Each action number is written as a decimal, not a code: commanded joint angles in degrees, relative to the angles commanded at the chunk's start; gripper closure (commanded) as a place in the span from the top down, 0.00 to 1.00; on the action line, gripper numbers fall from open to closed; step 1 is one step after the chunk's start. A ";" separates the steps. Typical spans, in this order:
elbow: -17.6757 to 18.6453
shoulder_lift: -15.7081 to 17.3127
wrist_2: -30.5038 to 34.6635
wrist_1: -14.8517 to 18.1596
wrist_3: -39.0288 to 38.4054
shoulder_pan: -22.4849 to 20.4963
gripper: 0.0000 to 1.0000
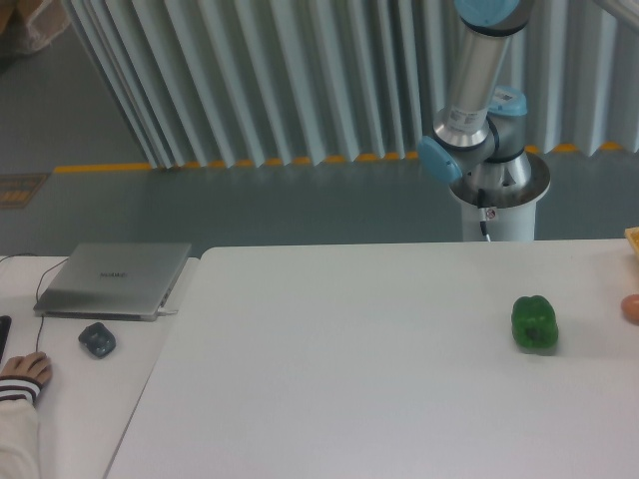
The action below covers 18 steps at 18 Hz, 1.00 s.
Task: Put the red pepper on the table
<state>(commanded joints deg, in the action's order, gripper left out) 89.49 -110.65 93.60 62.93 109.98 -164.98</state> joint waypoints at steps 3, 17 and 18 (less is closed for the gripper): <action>-6.33 -0.44 -1.66 0.70 -8.79 2.73 0.00; 0.59 2.20 15.01 3.78 -5.30 5.63 0.00; 0.86 1.41 16.94 3.69 -5.30 5.89 0.00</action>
<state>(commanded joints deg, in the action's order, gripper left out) 90.35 -109.24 110.55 66.62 104.68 -159.08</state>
